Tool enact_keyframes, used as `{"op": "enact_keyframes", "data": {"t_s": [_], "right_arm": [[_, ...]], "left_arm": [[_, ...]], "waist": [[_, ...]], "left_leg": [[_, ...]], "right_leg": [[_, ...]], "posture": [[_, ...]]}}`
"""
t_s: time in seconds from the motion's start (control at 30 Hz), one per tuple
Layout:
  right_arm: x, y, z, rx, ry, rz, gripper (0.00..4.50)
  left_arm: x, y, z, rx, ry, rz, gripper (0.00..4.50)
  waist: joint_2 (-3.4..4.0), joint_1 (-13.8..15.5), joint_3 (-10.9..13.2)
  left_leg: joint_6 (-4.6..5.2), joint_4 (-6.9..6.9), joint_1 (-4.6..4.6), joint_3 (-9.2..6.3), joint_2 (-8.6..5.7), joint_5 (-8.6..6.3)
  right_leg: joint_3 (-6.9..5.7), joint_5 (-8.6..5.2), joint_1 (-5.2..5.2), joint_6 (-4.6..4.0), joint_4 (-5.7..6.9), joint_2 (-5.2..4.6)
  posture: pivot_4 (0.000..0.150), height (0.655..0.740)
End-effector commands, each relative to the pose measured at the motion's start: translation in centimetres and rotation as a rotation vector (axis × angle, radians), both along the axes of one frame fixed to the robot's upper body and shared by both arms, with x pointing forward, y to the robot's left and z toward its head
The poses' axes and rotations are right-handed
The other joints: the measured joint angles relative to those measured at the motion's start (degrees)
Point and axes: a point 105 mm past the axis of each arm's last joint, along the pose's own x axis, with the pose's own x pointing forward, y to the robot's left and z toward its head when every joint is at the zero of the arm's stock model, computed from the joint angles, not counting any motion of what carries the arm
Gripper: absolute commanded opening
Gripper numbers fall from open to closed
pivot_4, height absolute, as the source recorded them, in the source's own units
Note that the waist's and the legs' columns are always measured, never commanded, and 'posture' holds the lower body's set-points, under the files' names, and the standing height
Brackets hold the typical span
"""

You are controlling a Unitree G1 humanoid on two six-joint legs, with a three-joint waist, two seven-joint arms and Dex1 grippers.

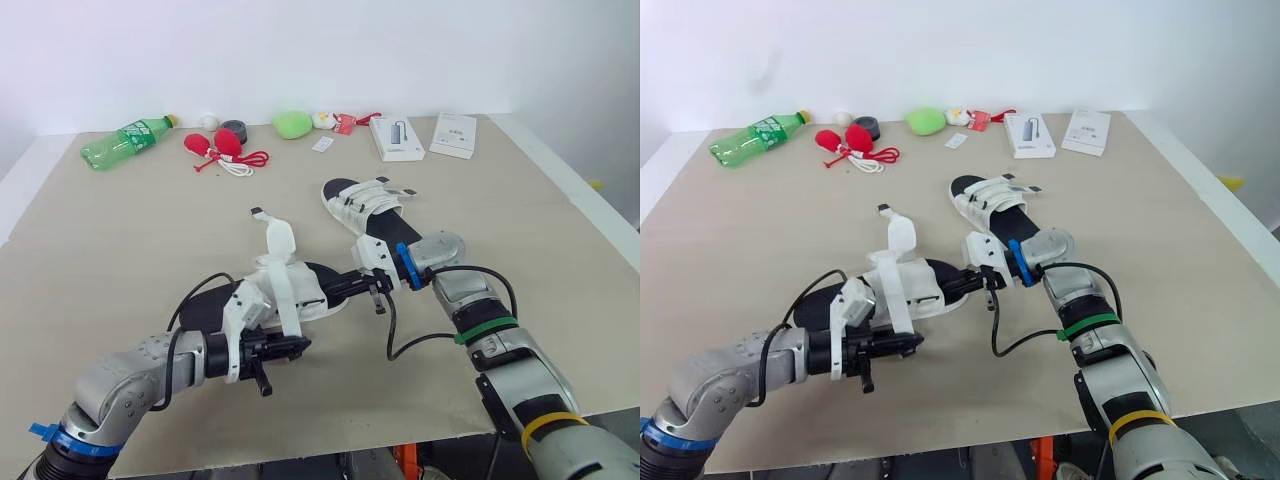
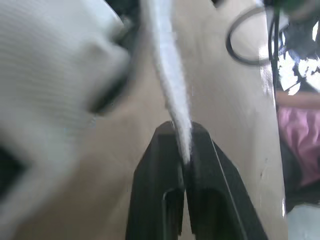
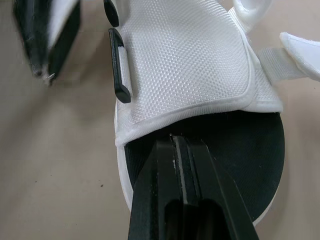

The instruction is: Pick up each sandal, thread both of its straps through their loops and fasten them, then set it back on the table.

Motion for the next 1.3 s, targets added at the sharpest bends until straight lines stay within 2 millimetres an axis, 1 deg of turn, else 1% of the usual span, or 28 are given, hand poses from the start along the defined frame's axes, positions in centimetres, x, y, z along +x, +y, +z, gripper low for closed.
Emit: {"op": "enact_keyframes", "data": {"t_s": [0.03, 0.13, 0.2, 0.27, 0.3, 0.4, 0.5, 0.67, 0.87, 1.17, 1.3], "right_arm": [[-0.1, 0.2, 0.7, 0.007, -0.027, 0.012, 0.00], [-0.1, 0.2, 0.7, 0.006, -0.026, 0.012, 0.00], [0.0, 0.1, 0.7, 0.004, -0.028, 0.009, 0.00], [0.0, 0.0, 0.7, 0.004, -0.030, 0.007, 0.00], [0.1, 0.1, 0.7, 0.004, -0.031, 0.006, 0.00], [0.1, 0.2, 0.8, 0.006, -0.033, 0.007, 0.00], [0.1, 0.2, 0.8, 0.008, -0.034, 0.009, 0.00], [0.0, 0.2, 0.8, 0.009, -0.038, 0.007, 0.00], [0.0, -0.1, 0.7, 0.004, -0.041, 0.001, 0.00], [-0.1, -0.1, 0.7, 0.008, -0.048, -0.005, 0.00], [-0.1, -0.2, 0.7, 0.008, -0.048, -0.008, 0.00]], "left_arm": [[-0.2, 0.5, 1.9, -0.085, 0.026, -0.026, 0.04], [-0.7, 1.5, 3.6, -0.158, 0.071, -0.071, 0.04], [-0.5, 2.7, 5.4, -0.222, 0.097, -0.092, 0.04], [0.6, 4.0, 7.3, -0.281, 0.081, -0.063, 0.04], [1.3, 4.4, 7.9, -0.297, 0.072, -0.039, 0.04], [3.7, 5.6, 8.8, -0.324, 0.056, 0.053, 0.04], [4.4, 5.1, 8.2, -0.315, 0.086, 0.058, 0.04], [4.2, 3.7, 7.0, -0.306, 0.133, 0.011, 0.04], [3.8, 2.5, 6.8, -0.304, 0.162, -0.048, 0.04], [3.6, 1.8, 5.5, -0.225, 0.186, -0.087, 0.04], [3.9, 1.8, 5.6, -0.221, 0.176, -0.085, 0.04]], "waist": [[0.00, 0.00, 0.00], [0.00, 0.00, 0.00], [0.00, 0.00, 0.00], [-0.01, 0.00, 0.01], [-0.01, -0.01, 0.01], [-0.03, 0.00, 0.00], [-0.04, -0.01, -0.01], [-0.04, -0.01, -0.01], [-0.04, 0.02, -0.01], [-0.04, 0.02, -0.01], [-0.04, 0.02, -0.01]], "left_leg": [[0.00, 0.00, 0.00, 0.00, 0.00, 0.00], [0.00, -0.01, -0.01, -0.01, 0.00, 0.00], [0.00, -0.01, -0.01, 0.00, 0.00, 0.00], [0.00, -0.01, -0.01, -0.01, 0.01, 0.00], [0.00, 0.00, -0.01, -0.01, 0.01, 0.00], [-0.01, 0.02, -0.02, 0.00, -0.01, 0.00], [-0.02, 0.00, -0.03, -0.01, -0.01, -0.01], [-0.08, -0.05, -0.03, -0.02, -0.01, -0.05], [-0.10, -0.04, -0.03, -0.02, -0.01, -0.05], [-0.11, -0.05, -0.04, -0.02, -0.01, -0.05], [-0.11, -0.04, -0.04, -0.02, -0.01, -0.05]], "right_leg": [[0.00, 0.00, 0.00, 0.00, 0.00, 0.00], [0.00, 0.00, -0.02, 0.00, 0.00, 0.02], [0.00, 0.00, -0.02, 0.00, 0.00, 0.02], [-0.01, 0.00, -0.03, 0.00, 0.00, 0.03], [-0.01, 0.00, -0.03, 0.00, 0.00, 0.01], [0.00, 0.00, 0.00, 0.01, -0.02, 0.00], [0.00, 0.00, 0.00, 0.03, -0.04, 0.02], [0.00, 0.03, -0.01, 0.19, -0.04, 0.03], [0.00, -0.02, -0.01, 0.07, -0.04, 0.03], [0.00, -0.03, -0.01, 0.07, -0.05, 0.02], [0.00, -0.03, -0.02, 0.07, -0.05, 0.03]], "posture": [[0.150, 0.7400], [0.150, 0.7400], [0.150, 0.7400], [0.150, 0.7400], [0.150, 0.7400], [0.150, 0.7400], [0.150, 0.7400], [0.150, 0.7400], [0.150, 0.7400], [0.150, 0.7400], [0.150, 0.7400]]}}
